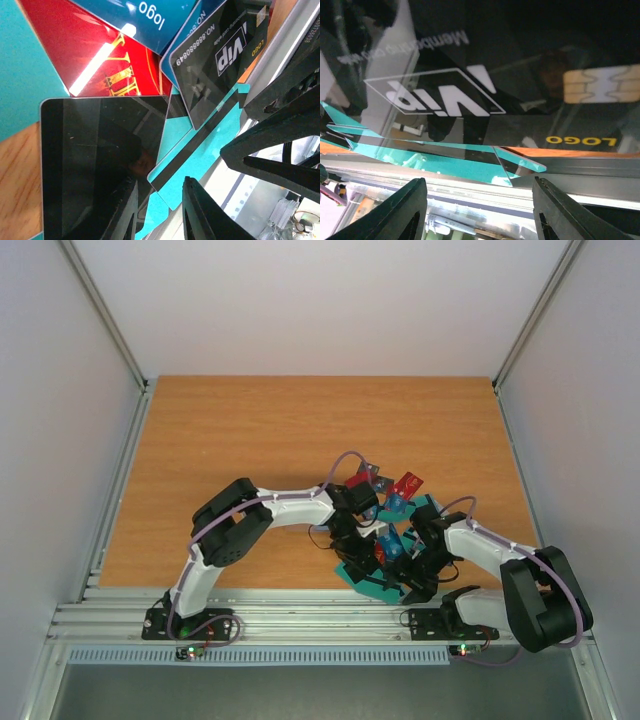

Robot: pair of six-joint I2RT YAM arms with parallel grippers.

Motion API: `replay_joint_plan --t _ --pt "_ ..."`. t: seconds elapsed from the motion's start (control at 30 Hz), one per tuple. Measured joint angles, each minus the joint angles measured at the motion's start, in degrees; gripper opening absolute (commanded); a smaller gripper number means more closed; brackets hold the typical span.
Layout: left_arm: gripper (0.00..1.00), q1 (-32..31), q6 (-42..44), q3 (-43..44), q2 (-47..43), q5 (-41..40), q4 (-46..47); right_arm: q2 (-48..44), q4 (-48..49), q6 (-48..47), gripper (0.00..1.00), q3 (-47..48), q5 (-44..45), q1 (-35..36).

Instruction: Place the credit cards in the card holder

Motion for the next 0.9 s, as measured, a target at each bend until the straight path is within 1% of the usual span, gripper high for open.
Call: replay_joint_plan --t 0.23,0.5,0.9 --pt "0.28 0.09 -0.02 0.00 0.63 1.68 0.39 0.63 1.95 1.79 0.59 -0.13 0.24 0.87" --pt "0.27 0.15 -0.07 -0.24 1.25 3.80 1.42 0.22 2.99 2.29 0.55 -0.85 0.09 1.01" --pt "0.27 0.57 -0.15 -1.49 1.33 6.34 3.06 -5.62 5.53 2.38 0.47 -3.48 -0.94 1.01"
